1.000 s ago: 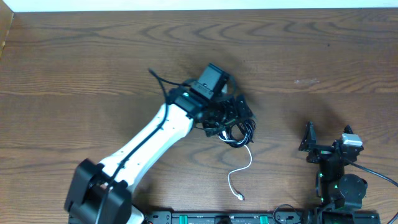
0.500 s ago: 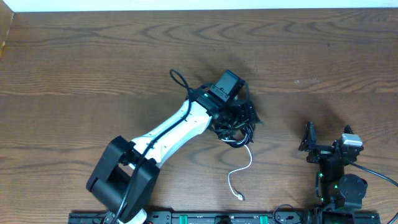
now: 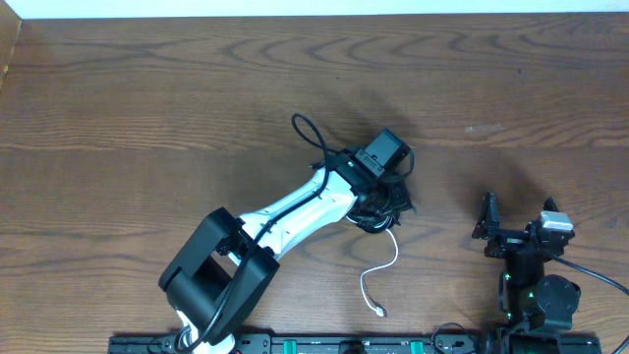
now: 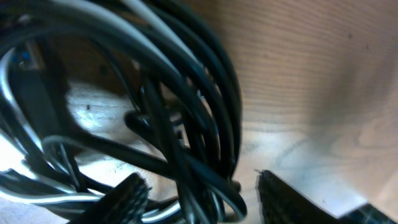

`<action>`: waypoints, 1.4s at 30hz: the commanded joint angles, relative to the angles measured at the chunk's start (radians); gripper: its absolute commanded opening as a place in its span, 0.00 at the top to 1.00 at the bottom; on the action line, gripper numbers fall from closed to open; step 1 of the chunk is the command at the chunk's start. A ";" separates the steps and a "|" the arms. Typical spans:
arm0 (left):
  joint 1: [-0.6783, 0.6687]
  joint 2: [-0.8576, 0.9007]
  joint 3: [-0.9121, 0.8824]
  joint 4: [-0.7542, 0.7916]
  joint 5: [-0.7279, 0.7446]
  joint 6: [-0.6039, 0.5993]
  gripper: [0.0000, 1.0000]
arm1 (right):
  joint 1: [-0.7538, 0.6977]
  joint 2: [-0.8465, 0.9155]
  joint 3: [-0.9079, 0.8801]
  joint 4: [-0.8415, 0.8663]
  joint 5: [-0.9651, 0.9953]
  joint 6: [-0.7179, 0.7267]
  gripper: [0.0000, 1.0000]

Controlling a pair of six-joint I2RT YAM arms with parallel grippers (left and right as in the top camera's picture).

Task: Untangle cables
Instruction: 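Grasp the black cable bundle with the left gripper and lift it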

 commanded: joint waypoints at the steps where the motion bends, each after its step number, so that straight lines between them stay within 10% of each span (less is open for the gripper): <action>1: -0.014 0.016 0.018 0.032 -0.098 -0.022 0.50 | -0.009 -0.006 -0.002 -0.005 0.005 -0.006 0.01; 10: -0.052 0.027 0.017 0.065 -0.146 -0.021 0.92 | -0.009 -0.006 -0.002 -0.005 0.005 -0.006 0.01; 18: -0.014 -0.002 0.017 0.062 -0.070 0.128 0.92 | -0.009 -0.006 -0.002 -0.005 0.005 -0.006 0.01; 36: 0.272 -0.259 0.017 0.028 0.767 0.491 0.92 | -0.009 -0.006 -0.002 -0.005 0.005 -0.006 0.01; 42: 0.272 -0.270 0.017 -0.001 0.758 0.414 0.92 | -0.009 -0.006 -0.002 -0.005 0.005 -0.006 0.01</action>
